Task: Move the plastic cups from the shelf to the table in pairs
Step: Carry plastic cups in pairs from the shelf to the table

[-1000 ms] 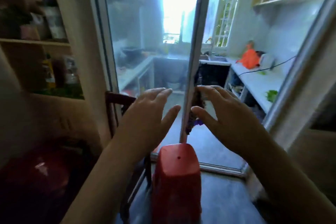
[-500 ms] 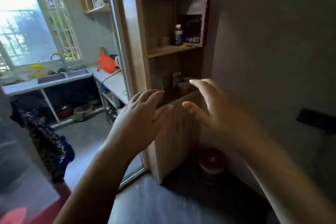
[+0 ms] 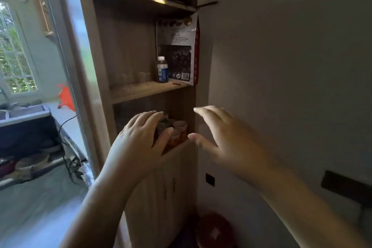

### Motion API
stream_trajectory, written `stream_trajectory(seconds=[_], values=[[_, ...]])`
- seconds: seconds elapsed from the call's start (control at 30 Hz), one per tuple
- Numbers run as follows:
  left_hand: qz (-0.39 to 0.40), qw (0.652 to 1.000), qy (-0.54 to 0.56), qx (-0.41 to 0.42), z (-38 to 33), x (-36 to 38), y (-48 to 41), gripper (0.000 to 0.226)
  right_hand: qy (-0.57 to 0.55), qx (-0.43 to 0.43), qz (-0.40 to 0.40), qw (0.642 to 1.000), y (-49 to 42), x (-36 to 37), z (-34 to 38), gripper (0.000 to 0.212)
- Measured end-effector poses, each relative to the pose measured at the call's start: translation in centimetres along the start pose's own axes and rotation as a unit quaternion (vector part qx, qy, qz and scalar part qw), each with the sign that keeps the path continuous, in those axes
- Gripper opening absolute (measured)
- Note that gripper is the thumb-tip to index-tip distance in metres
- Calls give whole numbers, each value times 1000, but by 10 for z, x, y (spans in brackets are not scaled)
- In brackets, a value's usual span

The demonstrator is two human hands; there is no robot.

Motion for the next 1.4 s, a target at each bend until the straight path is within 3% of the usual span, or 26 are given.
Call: stream_trajectory(seconds=[0.33, 0.7, 0.93, 1.2, 1.4], values=[[0, 997, -55, -50, 84, 52, -100, 60, -57, -46, 10, 997, -112, 111, -65, 58], [-3, 982, -150, -119, 175, 95, -185, 56, -128, -97, -19, 987, -257, 230, -118, 58], [-14, 967, -200, -159, 233, 122, -267, 58, -179, -169, -2, 969, -362, 294, -144, 50], [21, 942, -262, -211, 291, 147, -320, 63, -216, -201, 51, 954, -450, 359, -148, 56], [10, 939, -254, -231, 310, 156, -339, 61, -234, -216, 36, 947, -473, 380, -147, 52]])
Point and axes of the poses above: each hand's wrist, its own y-axis away from the middle knuckle, its own x-axis out of the palm, z = x × y, the point moved 9 cm from there along -y, towards the middle knuckle, and after that the axes turned 5 degrees about y, right-handed, at the moved point
